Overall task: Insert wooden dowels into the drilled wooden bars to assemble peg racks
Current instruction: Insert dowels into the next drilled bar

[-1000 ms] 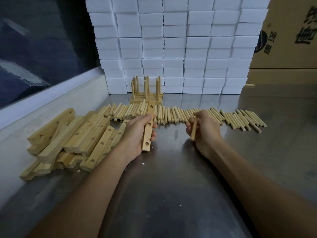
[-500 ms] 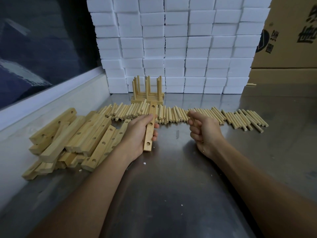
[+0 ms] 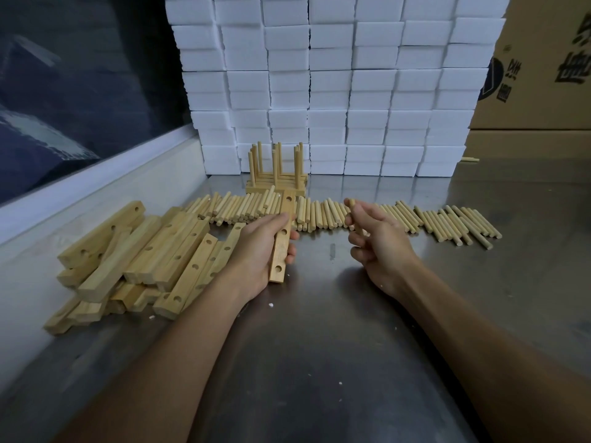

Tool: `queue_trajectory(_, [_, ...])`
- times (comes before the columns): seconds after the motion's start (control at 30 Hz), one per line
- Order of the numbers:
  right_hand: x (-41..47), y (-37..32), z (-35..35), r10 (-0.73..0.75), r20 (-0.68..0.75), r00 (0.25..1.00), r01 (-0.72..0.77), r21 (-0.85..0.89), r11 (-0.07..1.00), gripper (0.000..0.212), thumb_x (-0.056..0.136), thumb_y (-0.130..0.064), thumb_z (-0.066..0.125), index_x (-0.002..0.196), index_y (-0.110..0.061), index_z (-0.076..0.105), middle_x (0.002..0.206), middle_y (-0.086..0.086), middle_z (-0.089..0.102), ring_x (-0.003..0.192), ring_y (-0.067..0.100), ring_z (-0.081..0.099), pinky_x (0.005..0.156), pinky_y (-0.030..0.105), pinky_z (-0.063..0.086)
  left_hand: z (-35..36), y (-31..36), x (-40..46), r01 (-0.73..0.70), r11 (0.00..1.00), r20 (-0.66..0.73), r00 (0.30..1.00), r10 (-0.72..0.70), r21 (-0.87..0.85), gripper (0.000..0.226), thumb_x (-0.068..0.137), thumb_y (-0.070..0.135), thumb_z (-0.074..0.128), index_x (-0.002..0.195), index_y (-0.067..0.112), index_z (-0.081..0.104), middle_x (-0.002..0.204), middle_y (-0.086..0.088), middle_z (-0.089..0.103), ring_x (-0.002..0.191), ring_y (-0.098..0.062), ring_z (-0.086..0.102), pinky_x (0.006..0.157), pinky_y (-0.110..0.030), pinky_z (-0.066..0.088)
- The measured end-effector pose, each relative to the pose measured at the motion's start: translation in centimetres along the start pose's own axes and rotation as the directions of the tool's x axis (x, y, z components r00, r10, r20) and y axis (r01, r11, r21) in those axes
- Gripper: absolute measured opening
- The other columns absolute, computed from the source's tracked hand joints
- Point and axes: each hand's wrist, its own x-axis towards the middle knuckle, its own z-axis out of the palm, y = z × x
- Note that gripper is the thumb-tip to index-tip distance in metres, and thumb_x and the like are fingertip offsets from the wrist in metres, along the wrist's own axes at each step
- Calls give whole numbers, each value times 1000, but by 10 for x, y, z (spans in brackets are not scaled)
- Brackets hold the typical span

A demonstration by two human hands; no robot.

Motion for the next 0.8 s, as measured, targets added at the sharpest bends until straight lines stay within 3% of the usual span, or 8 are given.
queue_trajectory(0.27, [-4, 5, 8, -159, -71, 985, 139, -224, 965, 11, 93, -15, 68, 103, -12, 71, 72, -2, 64, 51, 8, 45, 42, 19, 33, 10, 4, -8, -41, 999, 46, 998, 40, 13, 20, 98, 17, 59, 115, 10, 67, 73, -7, 61, 52, -19, 55, 43, -28, 44])
queue_trajectory(0.4, [-9, 8, 15, -447, 61, 892, 404, -549, 732, 13, 93, -12, 67, 105, -13, 72, 79, 0, 67, 61, 7, 58, 54, 22, 49, 15, 4, -13, -60, 994, 168, 985, 44, 87, 32, 99, 13, 57, 128, 26, 63, 77, -8, 56, 53, -22, 57, 44, -31, 49])
queue_trajectory(0.5, [-13, 9, 19, -539, 176, 823, 518, -621, 588, 10, 93, -16, 68, 103, -19, 70, 83, -8, 66, 72, 9, 63, 61, 25, 52, 17, 3, -17, -80, 987, 198, 979, 52, 138, 41, 97, 10, 58, 134, 27, 59, 81, -10, 54, 49, -22, 56, 39, -28, 47])
queue_trajectory(0.6, [-13, 10, 19, -556, 219, 802, 537, -672, 510, 11, 93, -21, 68, 103, -26, 68, 83, -17, 63, 81, 1, 62, 63, 24, 53, 16, 3, -18, -107, 975, 208, 976, 65, 195, 43, 98, 9, 56, 138, 24, 57, 82, -11, 53, 45, -21, 52, 36, -26, 40])
queue_trajectory(0.7, [-12, 10, 15, -552, 215, 806, 513, -719, 469, 11, 93, -22, 69, 104, -20, 71, 84, -14, 66, 76, 5, 64, 67, 31, 56, 15, 4, -20, -146, 949, 203, 975, 91, 278, 44, 97, 8, 57, 138, 25, 57, 82, -8, 59, 43, -18, 48, 34, -24, 32])
queue_trajectory(0.8, [-13, 8, 12, -582, 261, 771, 514, -794, 324, 12, 92, -19, 70, 102, -15, 74, 88, -6, 71, 73, 9, 63, 68, 38, 56, 16, 5, -21, -194, 900, 205, 971, 121, 389, 46, 97, 8, 57, 138, 27, 57, 78, -4, 61, 42, -18, 45, 33, -23, 31])
